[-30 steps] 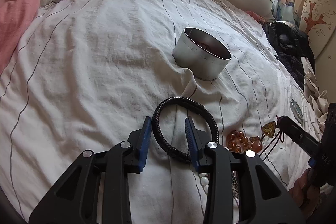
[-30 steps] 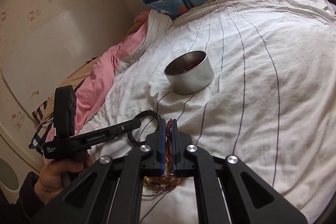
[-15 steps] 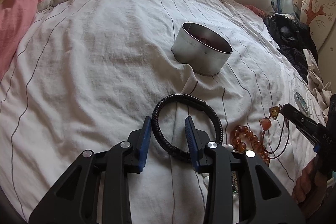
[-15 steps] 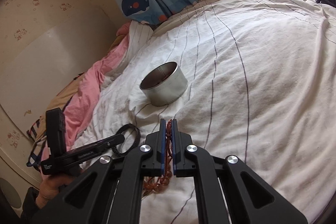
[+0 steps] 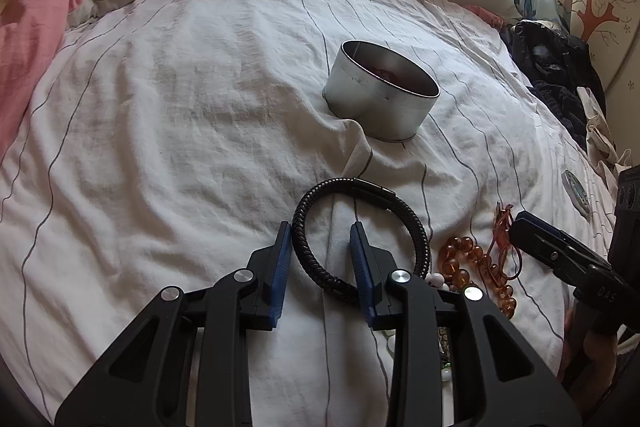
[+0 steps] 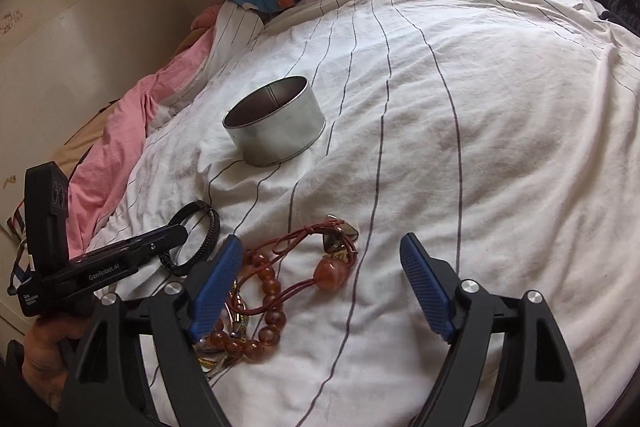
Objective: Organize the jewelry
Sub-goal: 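Grasp the brown bead bracelet with the right tool while the left tool holds the black bracelet, then carry both bracelets over the silver tin and open both tools to drop them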
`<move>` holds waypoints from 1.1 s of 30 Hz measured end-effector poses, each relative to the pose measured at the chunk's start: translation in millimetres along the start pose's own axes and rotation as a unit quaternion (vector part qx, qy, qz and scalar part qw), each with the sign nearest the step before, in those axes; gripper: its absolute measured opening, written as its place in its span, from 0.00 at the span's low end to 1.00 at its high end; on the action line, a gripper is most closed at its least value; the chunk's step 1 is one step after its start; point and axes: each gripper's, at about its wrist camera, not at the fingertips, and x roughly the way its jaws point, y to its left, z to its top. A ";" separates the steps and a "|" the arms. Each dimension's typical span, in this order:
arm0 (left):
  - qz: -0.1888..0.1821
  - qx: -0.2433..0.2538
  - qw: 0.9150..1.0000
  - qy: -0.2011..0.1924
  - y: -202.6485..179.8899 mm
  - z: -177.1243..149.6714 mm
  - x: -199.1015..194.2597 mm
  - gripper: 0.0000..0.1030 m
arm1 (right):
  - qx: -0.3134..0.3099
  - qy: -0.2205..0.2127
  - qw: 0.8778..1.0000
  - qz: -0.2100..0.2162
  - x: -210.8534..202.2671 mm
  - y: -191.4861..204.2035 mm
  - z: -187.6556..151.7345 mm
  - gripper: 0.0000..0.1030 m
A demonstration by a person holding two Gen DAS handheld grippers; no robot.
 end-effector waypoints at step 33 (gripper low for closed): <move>-0.021 0.044 0.997 -0.053 -19.2 11.1 -48.8 0.08 | 0.013 -0.069 0.993 0.096 -46.0 17.1 29.7 0.17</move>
